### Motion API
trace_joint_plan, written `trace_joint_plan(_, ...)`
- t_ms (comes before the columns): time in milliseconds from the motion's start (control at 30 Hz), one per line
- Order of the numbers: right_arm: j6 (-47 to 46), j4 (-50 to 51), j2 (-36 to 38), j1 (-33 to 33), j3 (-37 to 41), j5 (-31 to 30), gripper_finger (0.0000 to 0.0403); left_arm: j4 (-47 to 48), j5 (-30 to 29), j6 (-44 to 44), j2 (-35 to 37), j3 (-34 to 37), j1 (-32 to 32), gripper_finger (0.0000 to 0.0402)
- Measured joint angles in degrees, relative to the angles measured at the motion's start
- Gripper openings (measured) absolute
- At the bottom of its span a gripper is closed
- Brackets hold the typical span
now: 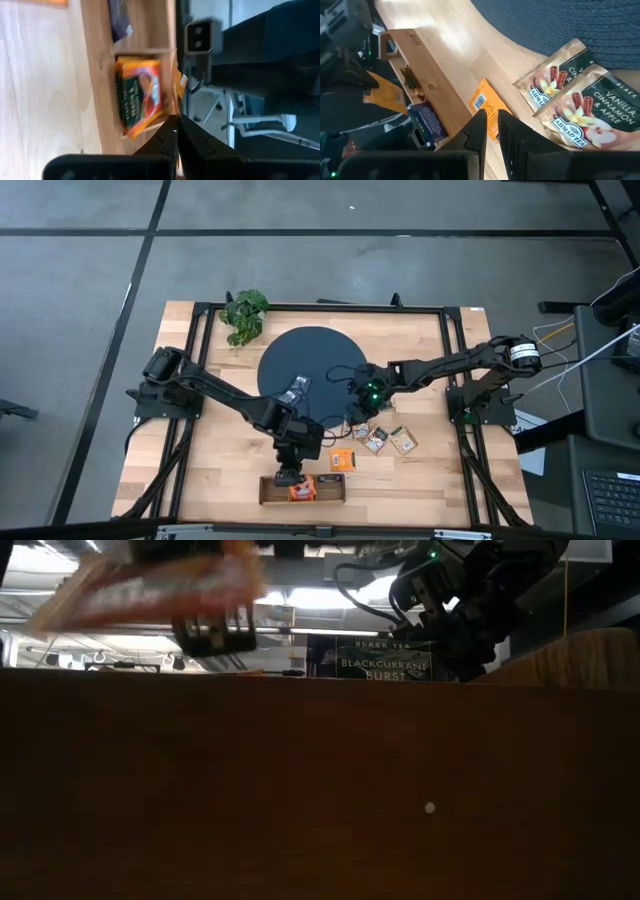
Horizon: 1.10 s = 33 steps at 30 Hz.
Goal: Pick & Place Tea
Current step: Put the orange tea bag into the middle section of the wooden organizer
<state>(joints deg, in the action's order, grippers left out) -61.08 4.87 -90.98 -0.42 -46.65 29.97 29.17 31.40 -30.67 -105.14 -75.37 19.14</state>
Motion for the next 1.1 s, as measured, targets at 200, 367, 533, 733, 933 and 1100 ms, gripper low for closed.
trace_joint_plan(200, -1.09, -0.03, 0.00, 1.82, 0.00, -3.78, 0.0051, -0.57, -0.57, 1.14, -2.79, 0.00, 0.43, 0.0003)
trace_joint_plan(367, -1.87, -0.03, 0.00, 2.73, 0.00, -4.97, 0.0051, -0.42, -1.14, 1.50, -3.89, 0.02, 0.26, 0.0003)
trace_joint_plan(533, -2.01, -0.04, 0.00, 2.88, 0.00, -5.05, 0.0051, -0.66, -0.04, 2.38, -4.44, 0.02, 0.22, 0.0005)
trace_joint_plan(733, -2.08, -0.05, 0.00, 2.99, 0.00, -5.97, 0.0051, -0.71, 0.02, 2.99, -4.41, 0.02, 0.17, 0.0025)
trace_joint_plan(933, -1.91, -0.26, 0.00, 3.01, 0.00, -6.43, 0.0051, -0.71, 0.06, 3.00, -4.41, 0.02, -0.10, 0.0066)
trace_joint_plan(1100, -1.90, -0.27, 0.00, 3.01, 0.00, -6.46, 0.0051, -0.76, 0.24, 2.99, -4.41, 0.04, -1.26, 0.0094)
